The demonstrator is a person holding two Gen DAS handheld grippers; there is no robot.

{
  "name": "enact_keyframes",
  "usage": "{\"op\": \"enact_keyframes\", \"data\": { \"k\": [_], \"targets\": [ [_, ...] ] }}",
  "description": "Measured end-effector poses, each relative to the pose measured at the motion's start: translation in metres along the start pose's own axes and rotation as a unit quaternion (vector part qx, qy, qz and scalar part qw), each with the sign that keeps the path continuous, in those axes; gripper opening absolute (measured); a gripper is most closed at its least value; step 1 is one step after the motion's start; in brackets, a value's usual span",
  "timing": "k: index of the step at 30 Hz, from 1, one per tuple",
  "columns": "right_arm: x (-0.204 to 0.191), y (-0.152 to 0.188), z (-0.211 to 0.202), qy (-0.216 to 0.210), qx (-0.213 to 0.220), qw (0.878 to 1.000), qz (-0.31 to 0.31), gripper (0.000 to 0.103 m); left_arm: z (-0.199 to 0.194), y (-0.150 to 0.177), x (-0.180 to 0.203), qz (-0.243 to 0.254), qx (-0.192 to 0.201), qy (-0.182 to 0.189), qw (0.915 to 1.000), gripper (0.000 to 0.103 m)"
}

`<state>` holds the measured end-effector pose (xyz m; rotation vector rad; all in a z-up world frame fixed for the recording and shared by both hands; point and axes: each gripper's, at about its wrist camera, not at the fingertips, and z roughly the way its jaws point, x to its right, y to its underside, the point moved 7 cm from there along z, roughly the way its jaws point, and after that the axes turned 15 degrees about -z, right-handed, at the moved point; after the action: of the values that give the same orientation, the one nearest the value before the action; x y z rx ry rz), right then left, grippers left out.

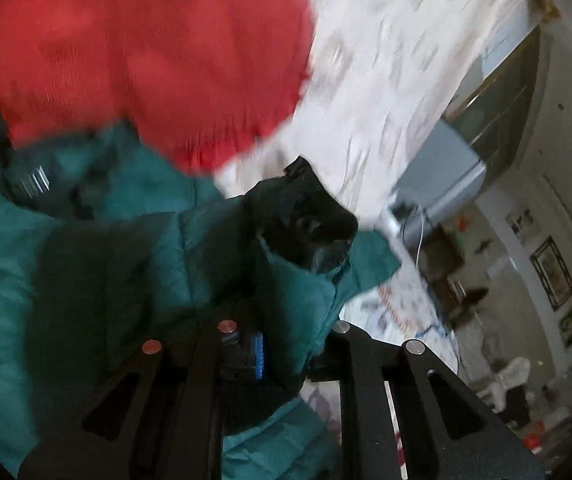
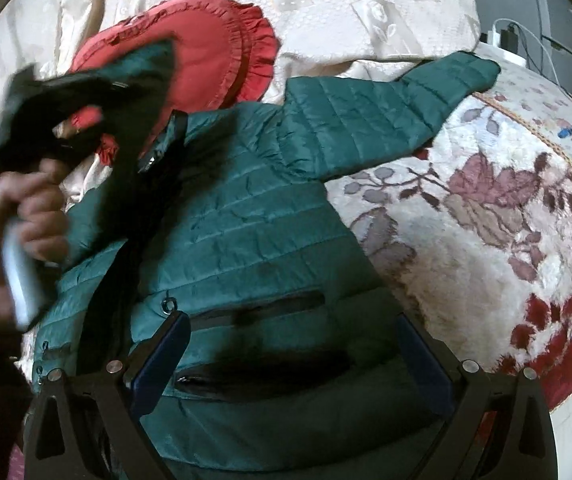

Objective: Fold large clothes
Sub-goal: 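Carry the sleeve across the jacket body with the left tool and release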

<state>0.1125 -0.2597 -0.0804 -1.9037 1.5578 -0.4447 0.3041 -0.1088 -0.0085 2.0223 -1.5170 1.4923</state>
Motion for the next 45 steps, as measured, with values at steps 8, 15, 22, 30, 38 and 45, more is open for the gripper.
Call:
{"op": "enact_keyframes", "data": {
  "k": [8,15,22,30,38,45],
  "targets": [
    [0.005,0.002,0.008,0.004,-0.014,1.000,0.001,0.100,0.020,0.035,-0.027,-0.032,-0.093,-0.025,0.9948,0.059],
    [0.005,-0.006,0.001,0.004,-0.021,1.000,-0.002,0.100,-0.096,0.001,-0.063,0.017,-0.001,-0.055,0.9984,0.060],
    [-0.026,-0.112,-0.004,-0.045,0.050,0.994,-0.084,0.101,-0.190,-0.091,-0.177,-0.059,0.162,-0.227,0.9584,0.059],
    [-0.084,-0.127,0.140,-0.154,-0.050,0.972,-0.169,0.101,-0.155,-0.091,-0.229,-0.054,0.129,-0.312,0.9399,0.059],
    [-0.073,-0.155,0.129,-0.149,-0.008,0.975,-0.164,0.097,-0.186,-0.107,-0.207,-0.063,0.212,-0.286,0.9324,0.060],
    [-0.078,-0.146,0.221,-0.142,-0.076,0.974,-0.160,0.103,-0.159,-0.087,-0.239,-0.052,0.201,-0.326,0.9222,0.061]
  ]
}}
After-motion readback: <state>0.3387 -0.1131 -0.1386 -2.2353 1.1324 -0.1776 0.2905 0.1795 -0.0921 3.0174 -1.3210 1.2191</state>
